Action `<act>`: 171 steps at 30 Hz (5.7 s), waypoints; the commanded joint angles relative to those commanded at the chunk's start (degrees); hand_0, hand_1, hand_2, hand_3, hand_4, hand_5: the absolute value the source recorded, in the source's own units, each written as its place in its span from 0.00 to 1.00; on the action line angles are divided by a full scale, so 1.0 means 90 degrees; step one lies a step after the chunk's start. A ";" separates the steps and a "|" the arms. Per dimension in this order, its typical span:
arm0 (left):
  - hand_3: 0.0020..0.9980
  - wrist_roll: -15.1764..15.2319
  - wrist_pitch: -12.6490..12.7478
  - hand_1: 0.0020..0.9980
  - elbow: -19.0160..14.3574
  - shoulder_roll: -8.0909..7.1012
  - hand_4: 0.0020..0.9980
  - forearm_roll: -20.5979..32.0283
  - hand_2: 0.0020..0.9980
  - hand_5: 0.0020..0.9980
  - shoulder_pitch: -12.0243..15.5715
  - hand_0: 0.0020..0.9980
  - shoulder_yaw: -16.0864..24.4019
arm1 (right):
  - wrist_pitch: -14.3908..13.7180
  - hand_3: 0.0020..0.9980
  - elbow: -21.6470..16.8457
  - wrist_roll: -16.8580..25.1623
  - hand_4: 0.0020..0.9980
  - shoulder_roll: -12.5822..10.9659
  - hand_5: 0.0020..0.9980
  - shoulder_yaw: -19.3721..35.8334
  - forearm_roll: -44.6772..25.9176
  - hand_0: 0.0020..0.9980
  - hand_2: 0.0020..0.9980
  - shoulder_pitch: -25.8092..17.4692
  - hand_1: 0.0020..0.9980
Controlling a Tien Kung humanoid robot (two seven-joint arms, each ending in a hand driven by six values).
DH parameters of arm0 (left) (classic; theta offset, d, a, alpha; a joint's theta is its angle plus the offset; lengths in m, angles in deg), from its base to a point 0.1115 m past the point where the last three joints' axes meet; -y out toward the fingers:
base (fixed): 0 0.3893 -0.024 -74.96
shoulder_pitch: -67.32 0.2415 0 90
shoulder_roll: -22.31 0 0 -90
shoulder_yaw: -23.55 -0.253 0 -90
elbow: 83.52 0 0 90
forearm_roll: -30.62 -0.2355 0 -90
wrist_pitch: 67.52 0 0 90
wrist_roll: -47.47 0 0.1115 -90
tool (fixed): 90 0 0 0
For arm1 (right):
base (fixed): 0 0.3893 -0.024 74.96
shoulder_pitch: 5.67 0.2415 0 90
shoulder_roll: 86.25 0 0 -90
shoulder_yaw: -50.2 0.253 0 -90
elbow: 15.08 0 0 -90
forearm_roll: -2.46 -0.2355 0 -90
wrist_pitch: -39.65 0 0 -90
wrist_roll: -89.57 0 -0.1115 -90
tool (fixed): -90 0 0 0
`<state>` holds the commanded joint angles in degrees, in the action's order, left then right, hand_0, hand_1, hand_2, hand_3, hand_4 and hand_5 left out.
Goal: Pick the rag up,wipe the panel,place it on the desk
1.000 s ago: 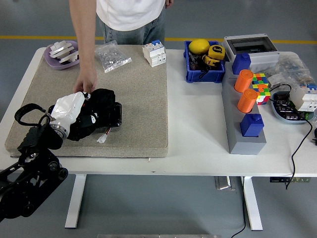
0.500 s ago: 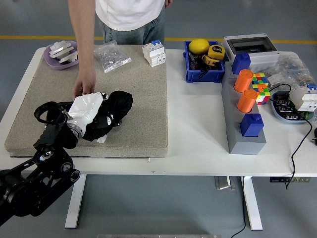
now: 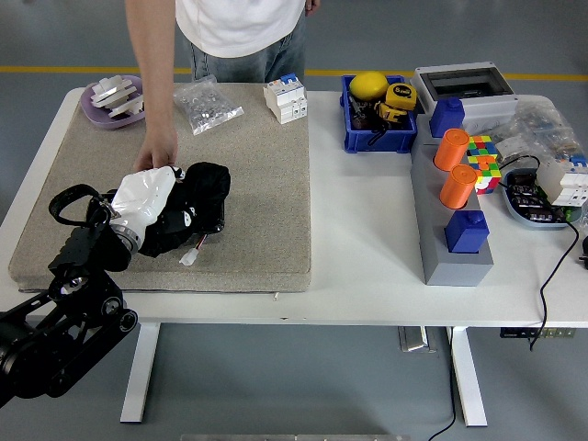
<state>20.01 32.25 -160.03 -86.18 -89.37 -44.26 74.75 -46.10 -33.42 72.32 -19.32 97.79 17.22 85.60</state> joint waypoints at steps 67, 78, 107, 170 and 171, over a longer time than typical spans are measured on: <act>0.53 -0.0130 0.0233 0.15 0.0285 -0.0461 0.50 0.0105 0.53 0.00 0.0257 0.23 0.0467 | 0.0056 0.78 -0.0042 -0.0053 1.00 -0.0023 1.00 0.0143 0.0172 0.87 0.77 -0.0041 0.77; 0.53 -0.0151 0.0273 0.15 0.0293 -0.0179 0.50 0.0287 0.53 0.00 -0.0115 0.23 0.0042 | 0.0064 0.78 -0.0053 -0.0059 1.00 -0.0019 1.00 0.0147 0.0195 0.87 0.77 -0.0035 0.77; 0.53 -0.0287 0.0263 0.15 0.0326 0.0350 0.51 0.0389 0.53 0.00 -0.0713 0.23 -0.0862 | 0.0079 0.78 -0.0092 -0.0068 1.00 -0.0017 1.00 0.0171 0.0251 0.88 0.77 0.0036 0.76; 0.54 -0.0340 0.0119 0.15 0.0340 -0.0855 0.52 -0.0110 0.53 0.00 0.0534 0.23 0.0927 | 0.0098 0.78 -0.0085 -0.0115 1.00 -0.0077 1.00 0.0216 0.0293 0.88 0.76 -0.0115 0.76; 0.54 -0.0344 0.0120 0.15 0.0333 -0.0836 0.52 -0.0088 0.53 0.00 0.0494 0.23 0.0878 | 0.0096 0.78 -0.0086 -0.0114 1.00 -0.0076 1.00 0.0226 0.0298 0.88 0.76 -0.0110 0.76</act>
<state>16.91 33.34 -157.04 -93.70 -90.16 -39.81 82.65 -45.23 -34.19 71.29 -20.00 99.83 19.90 84.60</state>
